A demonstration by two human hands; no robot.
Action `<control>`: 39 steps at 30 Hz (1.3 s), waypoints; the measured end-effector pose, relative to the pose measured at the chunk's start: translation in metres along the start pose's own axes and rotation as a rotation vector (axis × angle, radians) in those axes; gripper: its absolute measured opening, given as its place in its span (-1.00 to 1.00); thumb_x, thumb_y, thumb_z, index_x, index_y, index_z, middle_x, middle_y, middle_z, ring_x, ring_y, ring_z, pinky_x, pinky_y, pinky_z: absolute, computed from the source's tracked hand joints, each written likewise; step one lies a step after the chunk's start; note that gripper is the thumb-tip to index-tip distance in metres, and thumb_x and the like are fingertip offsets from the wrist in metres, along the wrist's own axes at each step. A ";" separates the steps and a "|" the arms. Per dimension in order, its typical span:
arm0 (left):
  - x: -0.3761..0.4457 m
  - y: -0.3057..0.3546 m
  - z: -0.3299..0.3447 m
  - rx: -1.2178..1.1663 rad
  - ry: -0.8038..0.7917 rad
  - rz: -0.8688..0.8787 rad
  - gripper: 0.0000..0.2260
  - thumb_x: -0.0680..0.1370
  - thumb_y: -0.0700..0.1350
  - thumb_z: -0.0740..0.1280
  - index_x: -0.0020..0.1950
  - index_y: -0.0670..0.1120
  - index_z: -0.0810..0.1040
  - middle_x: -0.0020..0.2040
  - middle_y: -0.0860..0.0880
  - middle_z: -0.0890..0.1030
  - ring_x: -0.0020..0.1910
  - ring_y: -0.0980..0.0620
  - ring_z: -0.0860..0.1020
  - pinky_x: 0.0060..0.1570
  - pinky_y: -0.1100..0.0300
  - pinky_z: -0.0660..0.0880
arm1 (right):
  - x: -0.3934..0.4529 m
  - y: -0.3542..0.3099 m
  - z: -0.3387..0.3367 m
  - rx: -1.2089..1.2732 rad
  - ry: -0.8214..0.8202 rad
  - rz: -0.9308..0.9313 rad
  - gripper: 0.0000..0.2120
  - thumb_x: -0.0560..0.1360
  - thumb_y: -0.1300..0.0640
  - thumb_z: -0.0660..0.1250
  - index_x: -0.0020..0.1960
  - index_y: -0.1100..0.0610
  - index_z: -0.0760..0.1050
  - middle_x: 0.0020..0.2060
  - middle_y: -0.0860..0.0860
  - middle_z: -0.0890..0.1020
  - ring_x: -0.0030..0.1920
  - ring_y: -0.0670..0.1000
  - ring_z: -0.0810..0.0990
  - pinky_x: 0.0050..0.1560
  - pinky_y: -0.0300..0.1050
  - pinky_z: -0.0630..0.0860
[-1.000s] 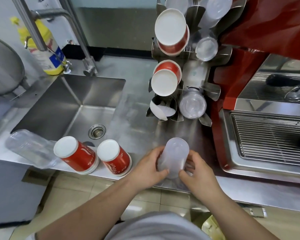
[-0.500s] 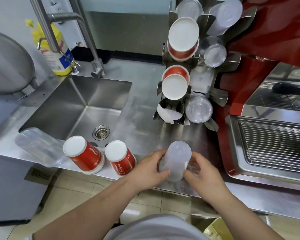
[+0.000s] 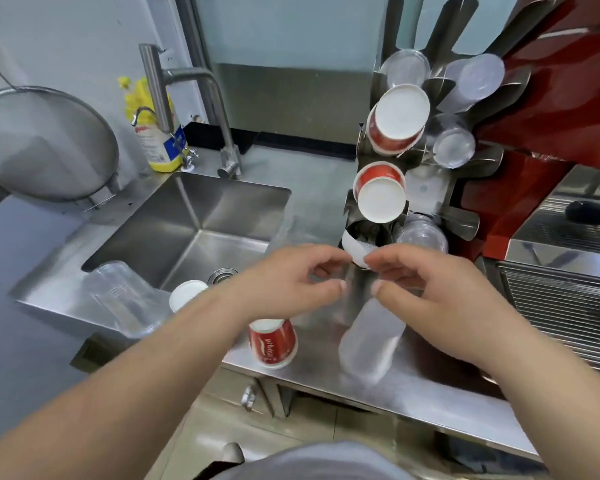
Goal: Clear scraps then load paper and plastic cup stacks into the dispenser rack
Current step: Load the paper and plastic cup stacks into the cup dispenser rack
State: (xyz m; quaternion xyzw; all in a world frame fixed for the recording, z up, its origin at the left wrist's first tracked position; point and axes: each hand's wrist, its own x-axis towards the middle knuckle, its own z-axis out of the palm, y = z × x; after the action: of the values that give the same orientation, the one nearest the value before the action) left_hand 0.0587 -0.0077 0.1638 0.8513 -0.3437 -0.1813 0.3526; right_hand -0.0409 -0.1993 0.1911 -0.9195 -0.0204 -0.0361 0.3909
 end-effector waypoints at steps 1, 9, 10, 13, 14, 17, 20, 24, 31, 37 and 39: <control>-0.003 -0.002 -0.014 0.075 -0.051 -0.010 -0.61 0.56 0.01 0.36 0.39 0.05 0.45 0.20 0.09 0.57 0.16 0.17 0.55 0.21 0.22 0.48 | 0.005 -0.007 0.001 -0.009 -0.053 -0.022 -0.71 0.41 -0.03 0.33 0.13 -0.15 0.56 -0.03 -0.26 0.63 0.02 -0.26 0.57 0.07 -0.34 0.48; -0.020 -0.048 -0.041 0.625 -0.343 -0.143 -0.32 0.48 0.20 0.35 0.54 0.13 0.17 0.47 0.04 0.32 0.36 0.03 0.38 0.13 0.27 0.24 | 0.029 -0.008 0.080 -0.336 -0.423 0.046 -0.52 0.43 -0.16 0.31 0.30 -0.03 0.41 0.11 -0.09 0.58 0.10 -0.05 0.54 0.03 -0.21 0.43; -0.022 -0.054 -0.039 0.619 -0.346 -0.150 -0.28 0.46 0.21 0.37 0.54 0.14 0.14 0.45 0.04 0.32 0.36 0.01 0.38 0.13 0.26 0.24 | 0.029 -0.002 0.095 -0.328 -0.429 0.084 -0.51 0.42 -0.15 0.31 0.30 0.01 0.41 0.11 -0.05 0.58 0.11 -0.01 0.54 0.06 -0.15 0.46; -0.025 -0.065 -0.027 0.621 -0.331 -0.159 -0.18 0.39 0.20 0.45 0.53 0.14 0.10 0.38 0.01 0.36 0.30 -0.05 0.43 0.20 0.17 0.37 | 0.025 0.019 0.137 -0.233 -0.424 0.191 -0.54 0.40 -0.09 0.34 0.24 0.03 0.41 0.10 0.01 0.57 0.15 0.07 0.54 0.10 -0.09 0.47; -0.026 -0.067 -0.021 0.637 -0.332 -0.155 -0.17 0.36 0.19 0.47 0.52 0.15 0.10 0.34 -0.01 0.38 0.28 -0.09 0.45 0.22 0.09 0.43 | 0.024 0.025 0.149 -0.192 -0.412 0.208 -0.56 0.38 -0.08 0.36 0.22 0.00 0.41 0.08 0.00 0.57 0.14 0.06 0.54 0.07 -0.12 0.46; -0.027 -0.073 0.000 0.659 -0.342 -0.142 -0.16 0.32 0.12 0.52 0.48 0.13 0.14 0.26 -0.05 0.41 0.22 -0.16 0.49 0.14 -0.05 0.51 | 0.021 0.040 0.175 -0.026 -0.361 0.252 -0.43 0.32 -0.06 0.45 0.29 -0.05 0.38 0.15 -0.03 0.57 0.16 -0.01 0.53 0.07 -0.21 0.45; -0.029 -0.081 0.015 0.660 -0.302 -0.095 -0.29 0.35 0.01 0.51 0.41 0.07 0.25 0.21 -0.07 0.43 0.16 -0.19 0.52 0.04 0.04 0.47 | 0.018 0.049 0.191 0.070 -0.287 0.284 -0.31 0.25 -0.09 0.49 0.34 -0.08 0.34 0.18 -0.06 0.55 0.18 -0.05 0.51 0.11 -0.22 0.43; -0.032 -0.096 0.017 0.584 -0.236 -0.043 -0.36 0.35 0.02 0.47 0.37 0.10 0.27 0.18 -0.03 0.44 0.13 -0.13 0.52 -0.04 0.12 0.36 | 0.016 0.057 0.209 0.153 -0.203 0.316 -0.27 0.16 -0.12 0.51 0.29 -0.08 0.37 0.17 -0.09 0.57 0.14 -0.08 0.55 0.16 -0.08 0.50; -0.035 -0.103 0.009 0.495 -0.193 0.003 -0.41 0.36 0.06 0.44 0.33 0.16 0.27 0.17 0.05 0.46 0.16 -0.05 0.51 0.04 0.09 0.46 | 0.015 0.061 0.214 0.150 -0.067 0.346 -0.38 0.10 -0.18 0.47 0.12 -0.26 0.36 0.05 -0.15 0.54 0.01 -0.17 0.54 -0.07 -0.31 0.47; -0.035 -0.074 -0.026 0.482 -0.127 0.069 -0.40 0.36 0.07 0.45 0.35 0.14 0.31 0.17 0.07 0.47 0.19 -0.02 0.50 0.14 0.02 0.49 | 0.029 0.036 0.194 0.168 0.092 0.276 -0.36 0.06 -0.23 0.43 0.12 -0.30 0.36 0.01 -0.20 0.49 0.04 -0.14 0.52 0.00 -0.27 0.45; -0.036 -0.060 -0.048 0.462 -0.084 0.104 -0.39 0.35 0.07 0.47 0.34 0.14 0.33 0.15 0.06 0.47 0.17 -0.02 0.51 0.14 0.02 0.48 | 0.038 0.020 0.180 0.174 0.154 0.233 -0.39 0.06 -0.23 0.43 0.08 -0.39 0.34 0.00 -0.28 0.46 0.03 -0.23 0.50 -0.02 -0.37 0.41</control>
State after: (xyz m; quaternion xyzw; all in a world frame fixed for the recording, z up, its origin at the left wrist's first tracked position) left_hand 0.0874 0.0712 0.1557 0.8822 -0.4338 -0.1149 0.1427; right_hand 0.0078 -0.0836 0.0553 -0.8728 0.1132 -0.0591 0.4711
